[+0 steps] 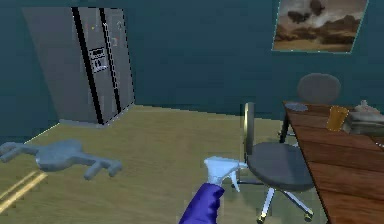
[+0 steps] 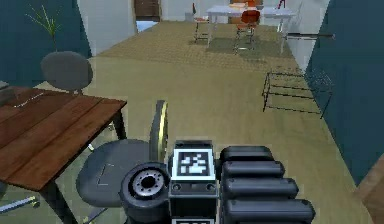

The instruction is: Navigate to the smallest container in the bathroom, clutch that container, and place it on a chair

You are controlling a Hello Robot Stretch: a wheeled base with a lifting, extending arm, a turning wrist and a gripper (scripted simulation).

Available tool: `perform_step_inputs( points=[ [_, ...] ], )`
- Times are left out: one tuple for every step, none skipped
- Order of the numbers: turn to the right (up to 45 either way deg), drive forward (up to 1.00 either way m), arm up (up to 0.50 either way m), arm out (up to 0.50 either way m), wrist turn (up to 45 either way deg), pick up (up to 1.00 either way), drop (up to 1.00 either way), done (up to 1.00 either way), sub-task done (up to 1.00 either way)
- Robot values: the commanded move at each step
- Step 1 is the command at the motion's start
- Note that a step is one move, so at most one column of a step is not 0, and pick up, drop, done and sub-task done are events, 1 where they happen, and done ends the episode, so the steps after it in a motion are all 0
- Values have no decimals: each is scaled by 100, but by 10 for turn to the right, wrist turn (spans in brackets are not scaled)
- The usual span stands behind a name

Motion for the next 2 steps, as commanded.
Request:
perform_step_inputs(
  points=[
    [-120, 0, 0, 0, 0, 0, 0, 0, 0],
    [0, 15, 0, 0, 0, 0, 0, 0, 0]
  ],
)
